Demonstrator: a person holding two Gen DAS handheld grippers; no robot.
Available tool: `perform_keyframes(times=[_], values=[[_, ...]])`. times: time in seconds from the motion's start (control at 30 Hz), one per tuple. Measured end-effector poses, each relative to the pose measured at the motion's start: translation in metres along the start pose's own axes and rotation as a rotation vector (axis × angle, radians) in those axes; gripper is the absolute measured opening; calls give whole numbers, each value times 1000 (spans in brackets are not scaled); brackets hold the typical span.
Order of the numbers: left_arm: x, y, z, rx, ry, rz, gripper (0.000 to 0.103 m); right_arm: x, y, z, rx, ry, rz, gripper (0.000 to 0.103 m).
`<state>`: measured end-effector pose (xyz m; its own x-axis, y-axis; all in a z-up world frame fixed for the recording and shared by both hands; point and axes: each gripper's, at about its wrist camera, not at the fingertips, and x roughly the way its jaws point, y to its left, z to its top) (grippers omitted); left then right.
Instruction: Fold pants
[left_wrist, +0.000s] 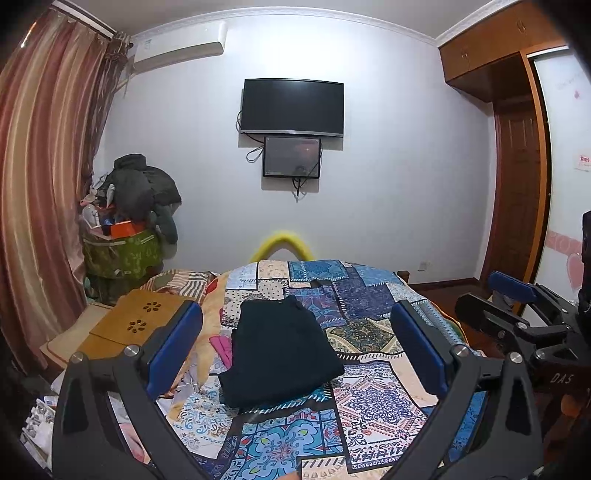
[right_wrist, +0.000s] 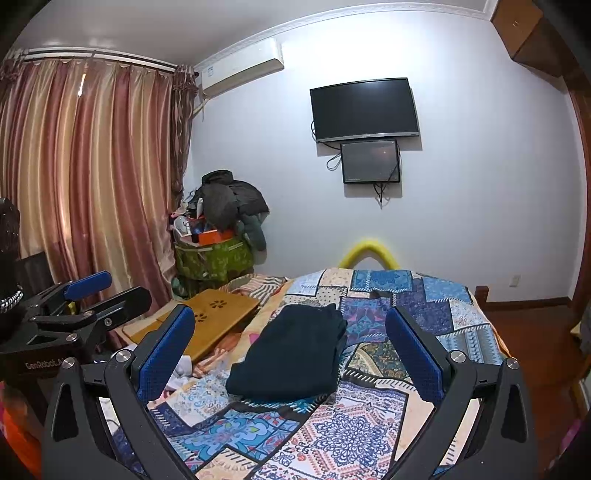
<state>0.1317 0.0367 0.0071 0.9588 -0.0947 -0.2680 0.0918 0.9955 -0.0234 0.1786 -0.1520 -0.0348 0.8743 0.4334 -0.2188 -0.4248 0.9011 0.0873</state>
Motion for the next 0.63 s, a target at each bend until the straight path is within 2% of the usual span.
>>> perform_keyframes(times=[0.33, 0.63], values=[[-2, -6, -2, 21, -5, -8, 103, 0, -1, 0, -4, 1, -2, 103], [-3, 6, -2, -18, -2, -14, 103, 3, 2, -1, -11, 13, -3, 103]])
